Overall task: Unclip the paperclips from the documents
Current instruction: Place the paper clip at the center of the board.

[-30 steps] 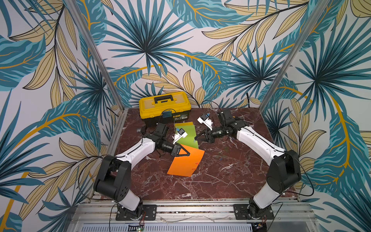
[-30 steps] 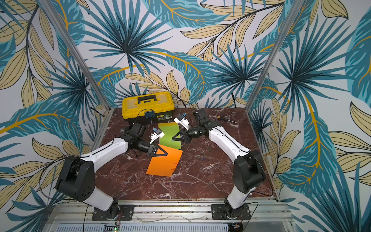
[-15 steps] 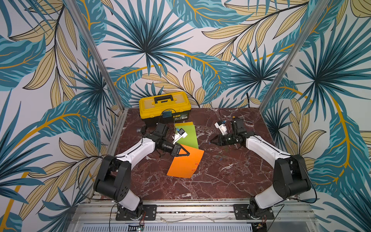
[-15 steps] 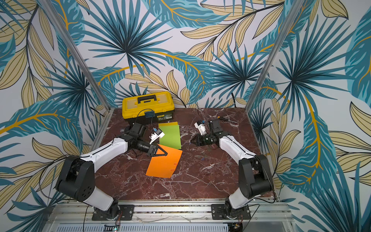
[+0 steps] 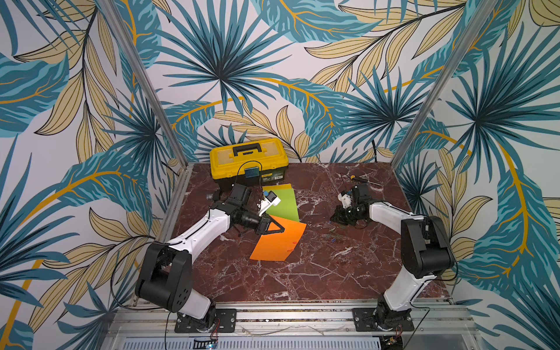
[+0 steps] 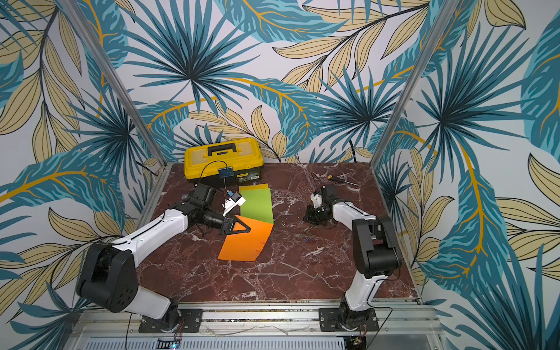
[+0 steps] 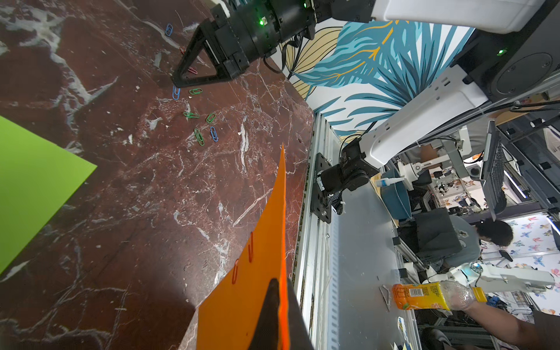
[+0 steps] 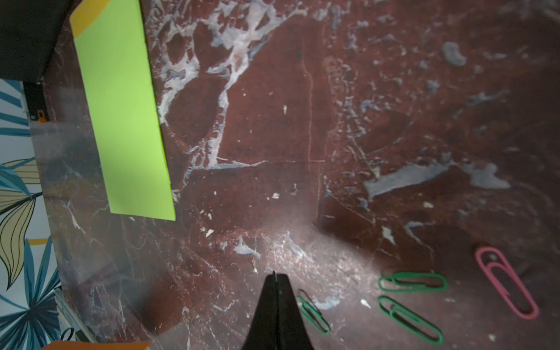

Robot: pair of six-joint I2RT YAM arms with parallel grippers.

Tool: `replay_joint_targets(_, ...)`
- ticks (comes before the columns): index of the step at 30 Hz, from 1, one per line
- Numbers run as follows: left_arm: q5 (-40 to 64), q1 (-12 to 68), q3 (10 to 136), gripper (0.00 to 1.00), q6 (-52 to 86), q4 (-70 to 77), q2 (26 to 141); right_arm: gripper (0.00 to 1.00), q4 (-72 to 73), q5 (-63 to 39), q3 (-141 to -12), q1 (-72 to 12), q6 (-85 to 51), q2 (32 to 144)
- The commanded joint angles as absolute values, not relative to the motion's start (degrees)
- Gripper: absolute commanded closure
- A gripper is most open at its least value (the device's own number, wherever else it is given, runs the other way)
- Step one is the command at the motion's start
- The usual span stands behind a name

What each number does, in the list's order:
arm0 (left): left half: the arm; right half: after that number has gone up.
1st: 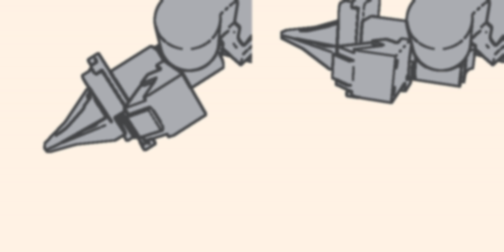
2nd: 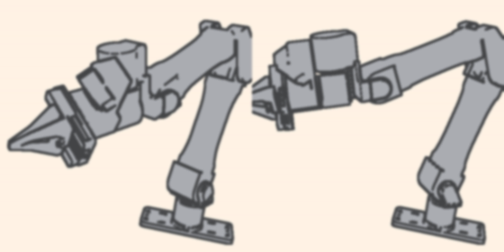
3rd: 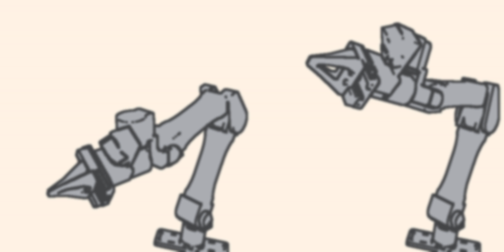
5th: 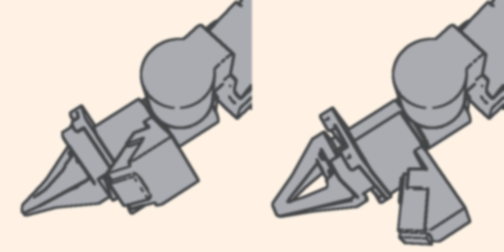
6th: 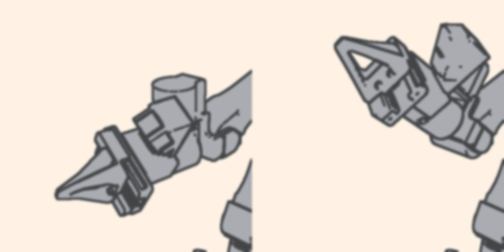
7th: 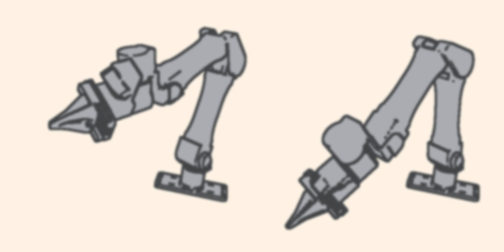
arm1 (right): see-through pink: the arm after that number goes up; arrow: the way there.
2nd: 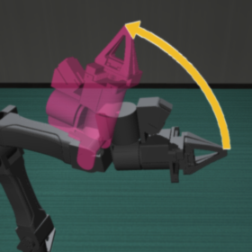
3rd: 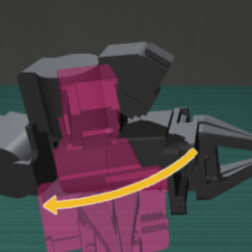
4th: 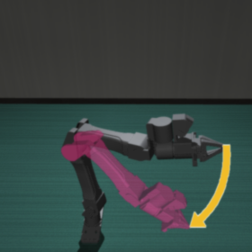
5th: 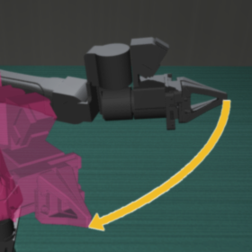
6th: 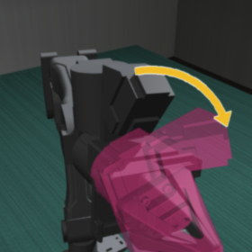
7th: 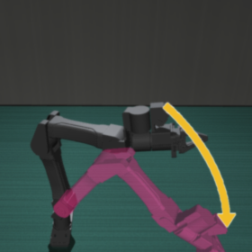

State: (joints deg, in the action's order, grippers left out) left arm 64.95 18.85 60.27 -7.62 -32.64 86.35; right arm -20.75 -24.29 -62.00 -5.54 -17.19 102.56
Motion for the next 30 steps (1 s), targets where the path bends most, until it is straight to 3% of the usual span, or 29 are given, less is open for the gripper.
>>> replay_joint_targets(1,64.75,18.26,60.74,1.0,-8.26,-33.24,85.43,0.95,-23.47,-21.61,-64.1,-5.19,-18.47,103.74)
replay_joint_targets(8,65.26,18.08,61.71,1.0,-7.52,-33.3,86.14,0.94,-27.96,-20.26,-66.27,-5.1,-17.49,105.52)
replay_joint_targets(23,66.26,17.97,61.54,1.0,-6.46,-33.26,86.05,0.7,-31.62,-20.32,-66.08,-5.01,-17.49,103.04)
replay_joint_targets(30,68.1,17.82,62.29,1.0,-5.67,-33.3,86.09,0.64,-26.91,-29.05,-62.89,-5.89,-16.65,97.27)
